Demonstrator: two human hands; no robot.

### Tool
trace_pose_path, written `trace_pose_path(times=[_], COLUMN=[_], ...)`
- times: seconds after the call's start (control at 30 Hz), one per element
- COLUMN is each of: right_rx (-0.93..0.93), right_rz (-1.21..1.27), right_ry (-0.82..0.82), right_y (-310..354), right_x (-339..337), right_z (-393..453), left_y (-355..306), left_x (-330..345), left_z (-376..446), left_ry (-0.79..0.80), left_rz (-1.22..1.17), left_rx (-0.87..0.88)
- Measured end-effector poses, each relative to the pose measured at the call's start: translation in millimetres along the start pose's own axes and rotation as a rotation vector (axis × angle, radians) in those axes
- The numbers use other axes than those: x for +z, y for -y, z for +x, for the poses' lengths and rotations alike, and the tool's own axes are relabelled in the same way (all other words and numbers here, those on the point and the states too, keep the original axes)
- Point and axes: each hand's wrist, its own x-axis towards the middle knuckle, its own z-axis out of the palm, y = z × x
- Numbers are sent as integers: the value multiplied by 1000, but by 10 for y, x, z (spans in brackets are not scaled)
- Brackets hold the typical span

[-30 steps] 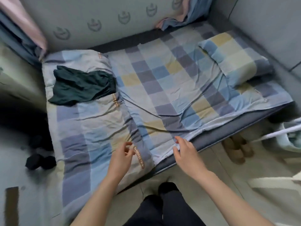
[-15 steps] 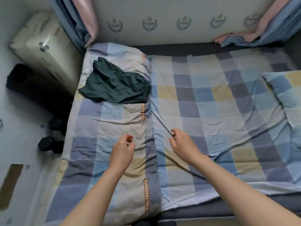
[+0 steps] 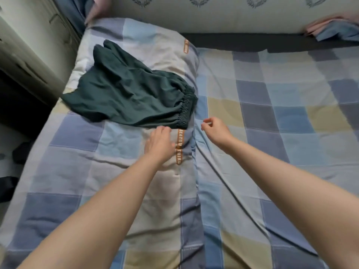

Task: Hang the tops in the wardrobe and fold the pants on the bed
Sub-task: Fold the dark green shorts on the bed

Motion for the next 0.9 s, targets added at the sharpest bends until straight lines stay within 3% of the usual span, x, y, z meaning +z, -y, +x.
trace_pose_path(times=[0.13,0.4,0.5,0.6,0.7,0.8,0.9], right_rx=[12,170,111,6,-229,-478,-663], right_rz=[131,446,451,465,90,-443,-799], right_ry=[24,153,92,118,93,-39,-140], right_y=[-107,-130,-138,-153,-75,3,84], right_x=[351,652,654,593,581,575,559], right_z=[685,1191,1252,1250,1177,1068,793], left_y=[-34,-190,-172,-90,52,190,321], left_x=[357,744,833,760,643,603,596], left_z=[608,1120,1163,1150,1007,671,249], left_ry=[-55,-72,-210,-284,-349,-386,-346], left_rz=[23,30,10,-220,-365,-283,-160], left_rx=[-12,-187,-204,-252,-231,-66,104])
